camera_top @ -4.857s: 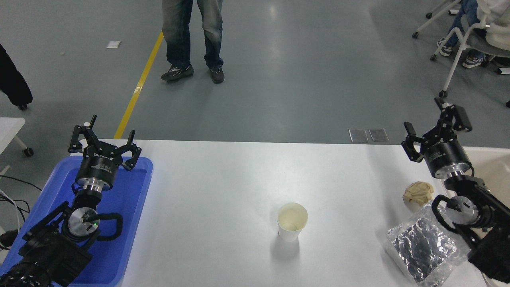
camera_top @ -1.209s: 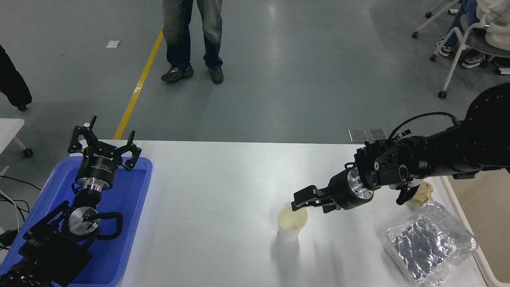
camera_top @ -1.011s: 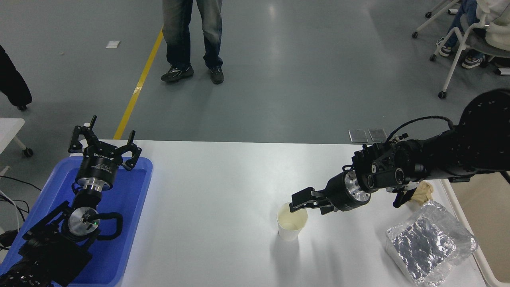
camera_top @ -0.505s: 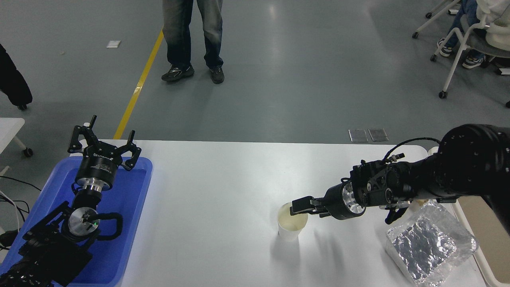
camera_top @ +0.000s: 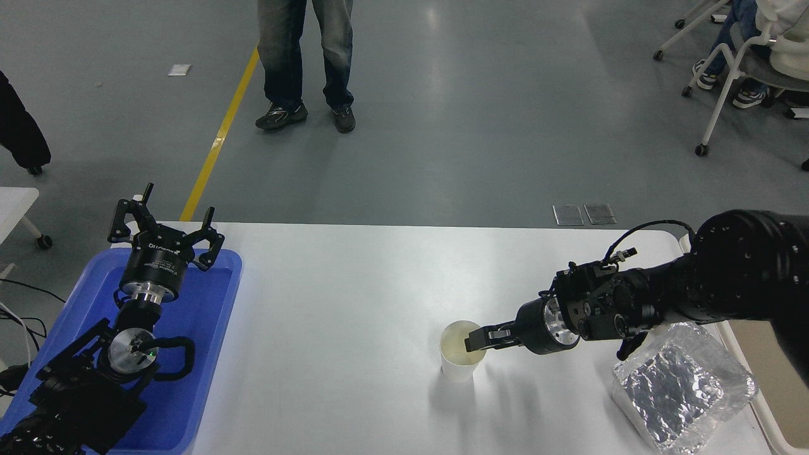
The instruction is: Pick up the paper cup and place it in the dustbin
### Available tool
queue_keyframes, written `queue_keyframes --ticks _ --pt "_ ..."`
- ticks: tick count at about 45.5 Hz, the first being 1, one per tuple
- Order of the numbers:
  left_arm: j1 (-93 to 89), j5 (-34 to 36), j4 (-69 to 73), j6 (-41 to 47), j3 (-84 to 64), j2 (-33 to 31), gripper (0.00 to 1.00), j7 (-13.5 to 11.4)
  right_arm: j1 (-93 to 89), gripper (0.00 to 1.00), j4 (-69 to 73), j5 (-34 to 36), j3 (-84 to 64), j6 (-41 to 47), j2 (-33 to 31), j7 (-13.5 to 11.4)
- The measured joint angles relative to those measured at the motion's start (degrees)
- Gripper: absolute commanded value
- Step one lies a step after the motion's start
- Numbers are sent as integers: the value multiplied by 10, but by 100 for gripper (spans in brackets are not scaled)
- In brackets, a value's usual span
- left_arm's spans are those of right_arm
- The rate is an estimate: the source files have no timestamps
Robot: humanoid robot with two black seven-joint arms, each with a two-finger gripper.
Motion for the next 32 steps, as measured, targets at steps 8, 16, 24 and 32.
queue_keyframes --ticks 8,16,24,32 --pt "0 0 0 0 0 0 100 0 6 0 1 -17 -6 -6 0 3" --pt "0 0 0 0 0 0 100 0 12 0 2 -24 -9 -8 0 4" --pt "0 0 0 0 0 0 100 0 26 0 8 -26 -10 -6 0 4" --pt "0 0 0 0 0 0 100 0 74 0 36 -29 -7 10 -19 5"
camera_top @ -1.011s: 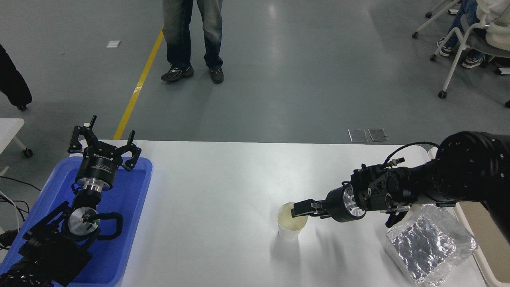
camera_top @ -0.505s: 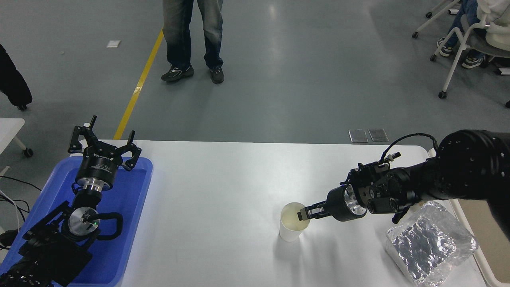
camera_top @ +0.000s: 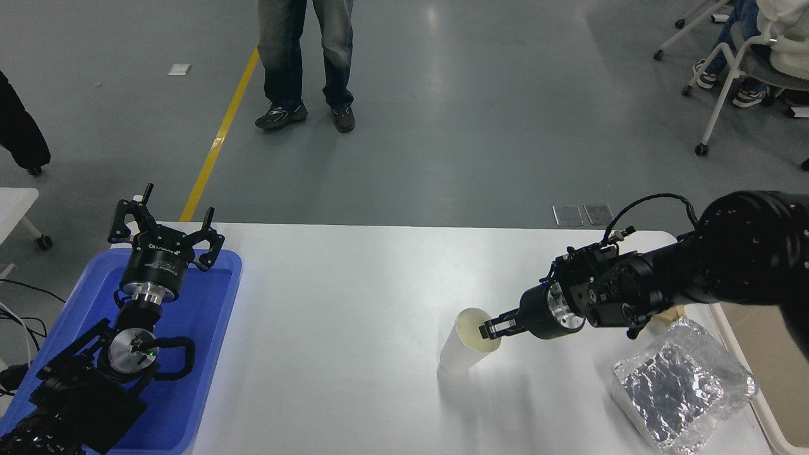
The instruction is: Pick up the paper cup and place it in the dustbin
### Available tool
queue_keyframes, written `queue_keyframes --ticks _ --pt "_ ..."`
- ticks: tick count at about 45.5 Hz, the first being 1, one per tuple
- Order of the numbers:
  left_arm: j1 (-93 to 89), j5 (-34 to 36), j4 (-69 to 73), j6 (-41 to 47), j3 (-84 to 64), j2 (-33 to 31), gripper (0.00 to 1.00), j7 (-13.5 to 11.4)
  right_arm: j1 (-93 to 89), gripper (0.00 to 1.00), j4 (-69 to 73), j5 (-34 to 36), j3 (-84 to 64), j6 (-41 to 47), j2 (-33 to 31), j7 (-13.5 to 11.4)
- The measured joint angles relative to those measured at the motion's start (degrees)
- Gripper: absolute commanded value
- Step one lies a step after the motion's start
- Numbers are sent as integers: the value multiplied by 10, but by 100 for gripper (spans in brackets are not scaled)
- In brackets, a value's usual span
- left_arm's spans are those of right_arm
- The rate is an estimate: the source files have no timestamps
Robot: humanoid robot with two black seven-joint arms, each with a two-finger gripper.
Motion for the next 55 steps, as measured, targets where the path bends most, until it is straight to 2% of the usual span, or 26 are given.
queue_keyframes --ticks 15,33,43,55 --pt "0 0 0 0 0 0 100 0 144 0 74 -5 1 60 -98 0" --pt "0 0 0 0 0 0 100 0 331 0 116 -41 -2 184 -222 -1" --pt "0 0 0 0 0 0 100 0 390 0 122 -57 -3 227 -258 -2" --pt "0 0 0 0 0 0 100 0 408 0 123 -65 -3 243 -272 -3"
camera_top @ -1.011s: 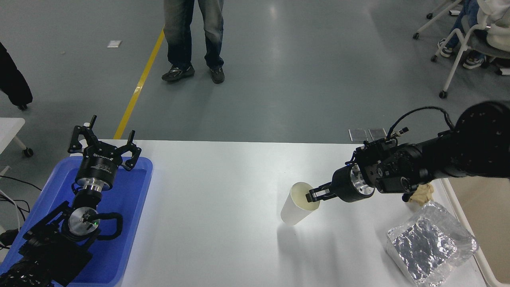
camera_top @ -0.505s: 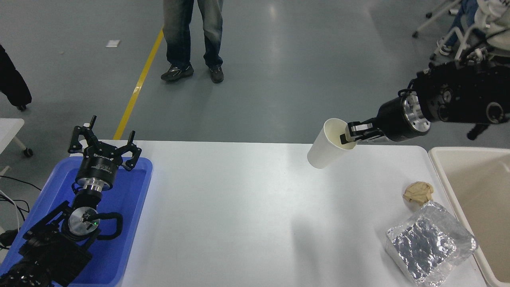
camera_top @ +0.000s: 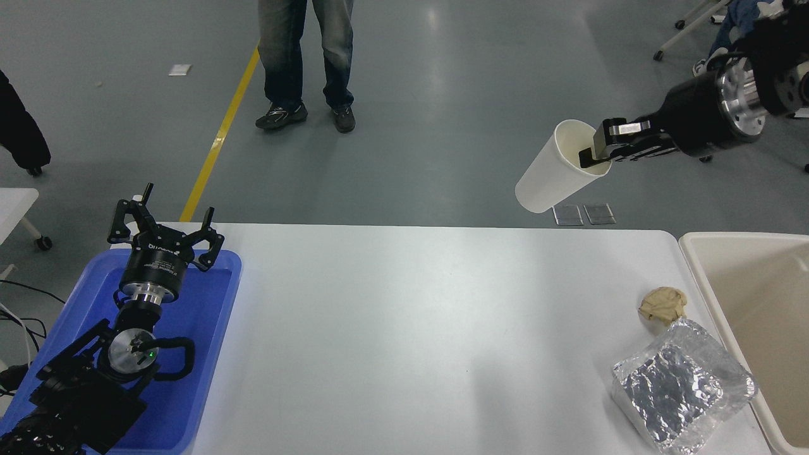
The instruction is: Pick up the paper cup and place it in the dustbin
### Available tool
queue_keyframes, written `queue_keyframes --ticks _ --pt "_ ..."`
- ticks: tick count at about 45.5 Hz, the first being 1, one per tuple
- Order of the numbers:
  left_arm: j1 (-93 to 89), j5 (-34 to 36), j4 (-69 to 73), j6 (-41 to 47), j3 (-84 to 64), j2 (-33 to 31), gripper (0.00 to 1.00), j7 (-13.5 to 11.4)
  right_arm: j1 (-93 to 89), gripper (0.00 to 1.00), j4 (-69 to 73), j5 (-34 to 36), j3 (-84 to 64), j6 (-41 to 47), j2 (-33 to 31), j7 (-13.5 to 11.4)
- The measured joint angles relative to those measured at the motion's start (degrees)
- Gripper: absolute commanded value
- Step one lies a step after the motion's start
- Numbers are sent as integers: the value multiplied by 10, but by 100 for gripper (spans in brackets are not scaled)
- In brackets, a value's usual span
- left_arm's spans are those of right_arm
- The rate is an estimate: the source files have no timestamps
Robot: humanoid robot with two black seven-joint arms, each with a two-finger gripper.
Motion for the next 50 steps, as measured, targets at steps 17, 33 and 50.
queue_keyframes --ticks 17,33,50 --pt "0 0 0 0 0 0 100 0 -80 0 -61 5 -44 -41 -7 -5" --pt "0 0 0 0 0 0 100 0 -323 0 -312 27 -70 -75 -47 -5" --pt "0 0 0 0 -1 0 100 0 -620 0 -587 39 32 -84 -63 -15"
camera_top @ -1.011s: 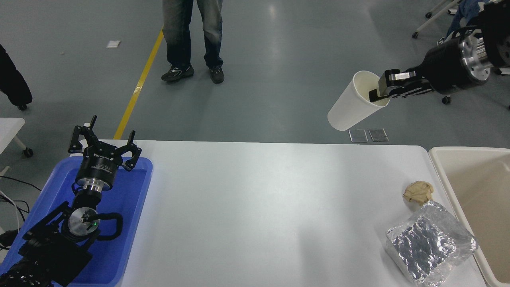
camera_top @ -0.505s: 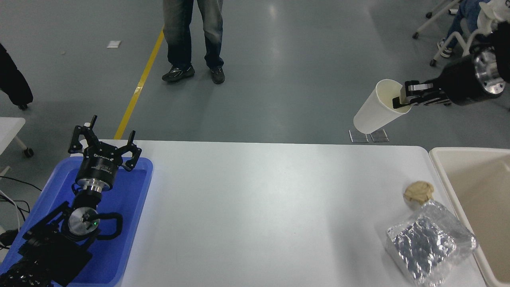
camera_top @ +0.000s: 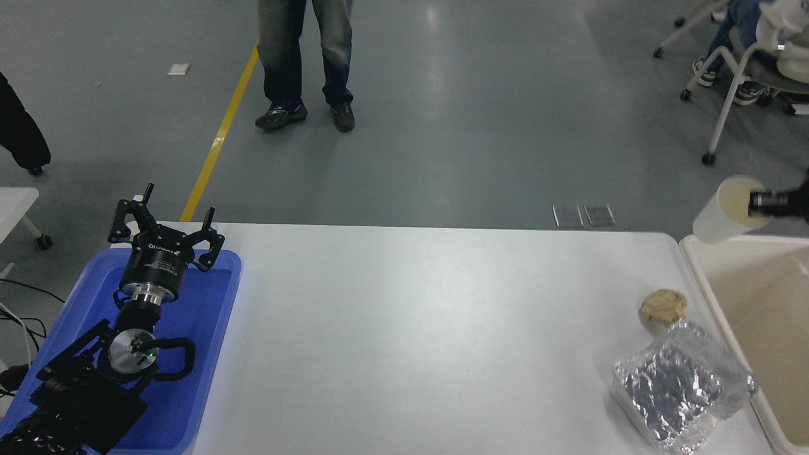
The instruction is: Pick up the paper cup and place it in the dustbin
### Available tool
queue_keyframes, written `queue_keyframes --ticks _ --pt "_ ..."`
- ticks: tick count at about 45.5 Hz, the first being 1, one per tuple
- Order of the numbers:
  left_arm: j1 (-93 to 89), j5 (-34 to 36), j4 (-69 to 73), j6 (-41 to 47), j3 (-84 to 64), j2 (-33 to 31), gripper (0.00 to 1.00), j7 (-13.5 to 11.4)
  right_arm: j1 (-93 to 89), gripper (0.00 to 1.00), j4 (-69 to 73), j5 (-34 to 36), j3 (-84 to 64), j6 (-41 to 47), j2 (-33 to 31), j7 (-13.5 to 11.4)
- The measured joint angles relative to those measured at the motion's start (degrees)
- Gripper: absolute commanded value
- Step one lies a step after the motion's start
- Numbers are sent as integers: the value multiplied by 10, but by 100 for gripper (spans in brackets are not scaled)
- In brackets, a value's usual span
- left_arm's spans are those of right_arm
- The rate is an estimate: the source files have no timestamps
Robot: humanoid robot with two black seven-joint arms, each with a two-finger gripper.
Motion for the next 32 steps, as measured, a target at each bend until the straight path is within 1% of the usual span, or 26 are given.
queue_keyframes --ticks 5,9,13,15,16,22,29,32 --pt "0 0 0 0 0 0 100 0 -68 0 -50 1 43 -12 0 -26" --pt "0 0 0 0 0 0 100 0 -113 0 -76 2 73 -31 1 -61" --pt "0 0 0 0 0 0 100 0 -154 0 -94 2 103 -57 5 -106" --pt "0 0 0 0 0 0 100 0 -170 0 -99 3 114 -67 7 -124" --pt "0 0 0 0 0 0 100 0 -181 0 -102 3 122 -76 8 -137" --pt "0 0 0 0 0 0 100 0 -226 0 -115 3 158 -113 19 -192" --pt "0 0 0 0 0 0 100 -1 -269 0 -124 3 198 -150 37 -246" --pt "0 0 0 0 0 0 100 -1 -285 0 -126 3 214 -163 47 -263"
